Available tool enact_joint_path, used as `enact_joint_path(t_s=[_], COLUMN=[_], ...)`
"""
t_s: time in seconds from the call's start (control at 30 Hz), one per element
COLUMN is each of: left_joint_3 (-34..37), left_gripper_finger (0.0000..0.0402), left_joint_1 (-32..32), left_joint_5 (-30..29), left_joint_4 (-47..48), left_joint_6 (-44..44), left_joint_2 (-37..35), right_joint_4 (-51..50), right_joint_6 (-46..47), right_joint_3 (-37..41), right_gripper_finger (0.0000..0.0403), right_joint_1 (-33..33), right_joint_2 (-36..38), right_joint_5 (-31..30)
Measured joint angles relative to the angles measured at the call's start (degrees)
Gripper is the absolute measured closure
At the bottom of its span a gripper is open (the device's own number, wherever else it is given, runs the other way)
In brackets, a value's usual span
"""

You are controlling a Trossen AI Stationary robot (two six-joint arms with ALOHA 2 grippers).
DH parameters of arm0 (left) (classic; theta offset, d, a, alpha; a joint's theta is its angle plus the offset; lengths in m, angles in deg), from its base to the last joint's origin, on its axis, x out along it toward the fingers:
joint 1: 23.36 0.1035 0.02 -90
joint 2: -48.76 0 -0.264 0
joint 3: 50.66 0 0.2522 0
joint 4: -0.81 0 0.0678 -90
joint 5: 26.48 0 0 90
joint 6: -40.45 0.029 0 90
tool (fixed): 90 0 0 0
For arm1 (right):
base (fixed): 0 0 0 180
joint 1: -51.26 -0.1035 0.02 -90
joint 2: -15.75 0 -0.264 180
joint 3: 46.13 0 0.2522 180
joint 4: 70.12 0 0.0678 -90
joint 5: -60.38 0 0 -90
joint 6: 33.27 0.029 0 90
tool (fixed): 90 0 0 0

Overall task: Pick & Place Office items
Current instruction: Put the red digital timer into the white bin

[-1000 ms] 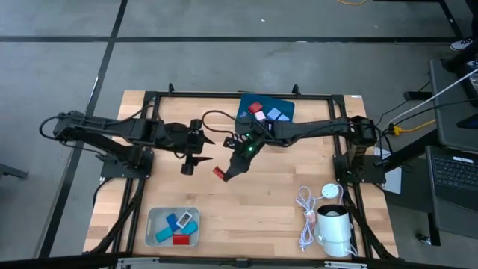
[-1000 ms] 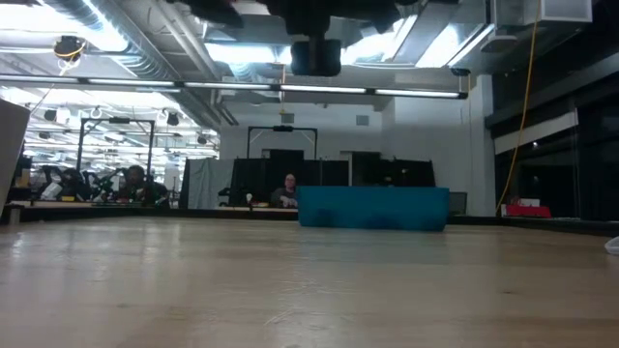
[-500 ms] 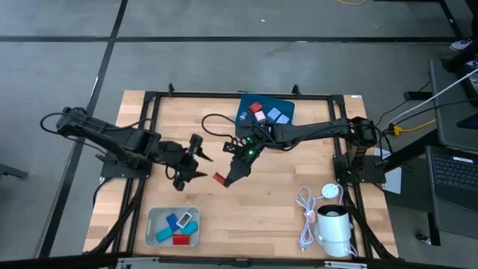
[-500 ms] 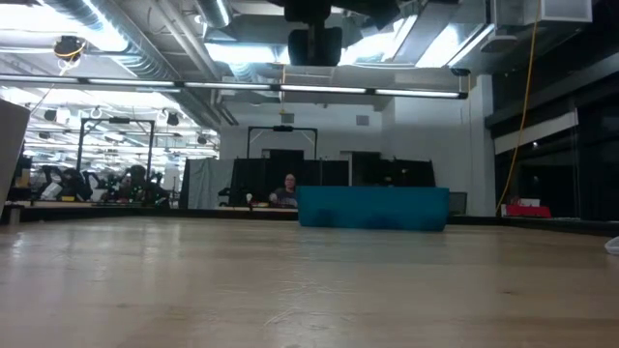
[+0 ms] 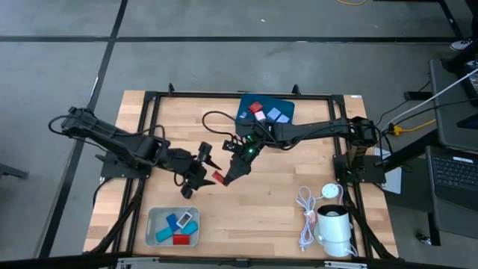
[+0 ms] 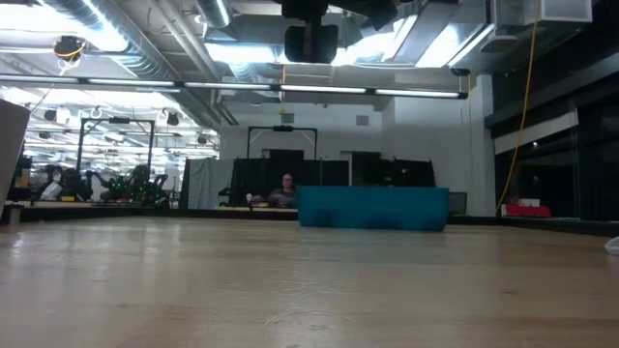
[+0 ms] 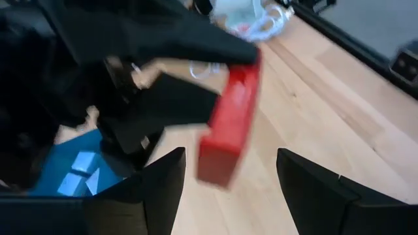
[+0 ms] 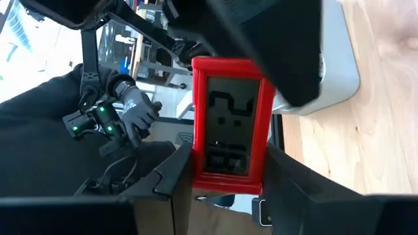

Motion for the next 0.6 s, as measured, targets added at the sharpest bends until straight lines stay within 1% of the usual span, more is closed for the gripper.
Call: enact_joint_path(t_s=[0.17,0.23,0.43,0.6], left_joint_3=[-0.1,-0.9,-1.8,-1.9], left_gripper_finger=[0.0171,0.0182,0.0241,0.0295], left_joint_1=[0.4,0.4,0.4,0.4], left_joint_5=[0.4,0.5,1.9,2.6], left_joint_4=[-4.9,-4.4,0.0,0.4], left_joint_6=[0.1,0.1,-0.6,-1.8], left_joint_2=[0.2,0.2,0.7,1.0], right_joint_4=[0.0,0.0,0.1,0.6], right_joint_6=[0.2,0.2,0.2,0.4], right_joint_3=[0.0,0.0,0.0,0.0], right_gripper_finger=[0.026,0.026,0.026,0.026], right_joint_1=[0.0,0.0,0.1,0.0], right_joint_2=[0.0,0.0,0.0,-0.1], right_joint_5=[0.2,0.3,0.5,0.7])
